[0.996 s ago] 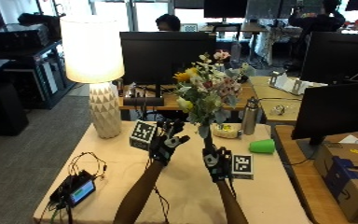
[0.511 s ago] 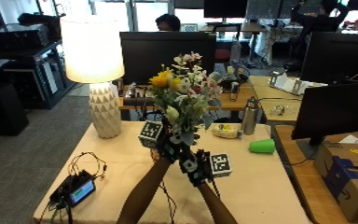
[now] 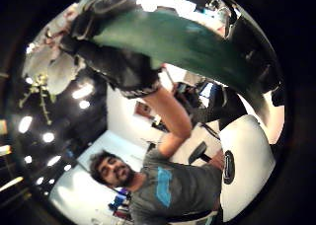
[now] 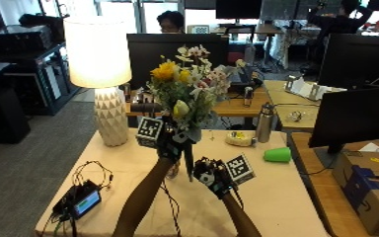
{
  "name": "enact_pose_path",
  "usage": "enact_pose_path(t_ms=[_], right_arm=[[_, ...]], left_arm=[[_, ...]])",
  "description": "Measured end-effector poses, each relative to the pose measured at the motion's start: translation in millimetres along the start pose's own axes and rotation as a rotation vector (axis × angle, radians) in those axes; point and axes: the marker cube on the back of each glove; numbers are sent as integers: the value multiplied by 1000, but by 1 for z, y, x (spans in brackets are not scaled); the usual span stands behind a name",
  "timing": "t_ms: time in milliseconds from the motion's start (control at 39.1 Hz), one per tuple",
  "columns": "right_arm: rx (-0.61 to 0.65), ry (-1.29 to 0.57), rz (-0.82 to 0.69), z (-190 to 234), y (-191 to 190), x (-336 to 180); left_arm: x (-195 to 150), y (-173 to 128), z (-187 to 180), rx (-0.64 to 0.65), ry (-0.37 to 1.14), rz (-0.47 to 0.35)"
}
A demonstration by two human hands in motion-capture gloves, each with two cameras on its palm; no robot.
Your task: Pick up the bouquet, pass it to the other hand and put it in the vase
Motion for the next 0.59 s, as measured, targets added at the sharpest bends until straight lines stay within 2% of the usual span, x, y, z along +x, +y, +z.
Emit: enact_pose_path(t_ms=[51, 230, 383, 460, 537, 562, 588], right_arm=[[3, 54, -23, -14, 5, 5], [132, 333, 200, -73, 34, 23], [209, 372, 246, -105, 47, 38], [237, 352, 274, -118, 54, 46], [271, 342, 314, -131, 62, 52], [283, 344, 320, -136, 64, 55], [293, 346, 325, -140, 66, 57]], left_arm=[[13, -2, -10, 33, -21, 21], [50, -8, -52, 158, -38, 100], [66, -14, -89, 265, -40, 170], [73, -21, -112, 333, -100, 255], [73, -36, -146, 417, -304, 433], [74, -39, -153, 439, -312, 440], [78, -38, -154, 454, -262, 403]])
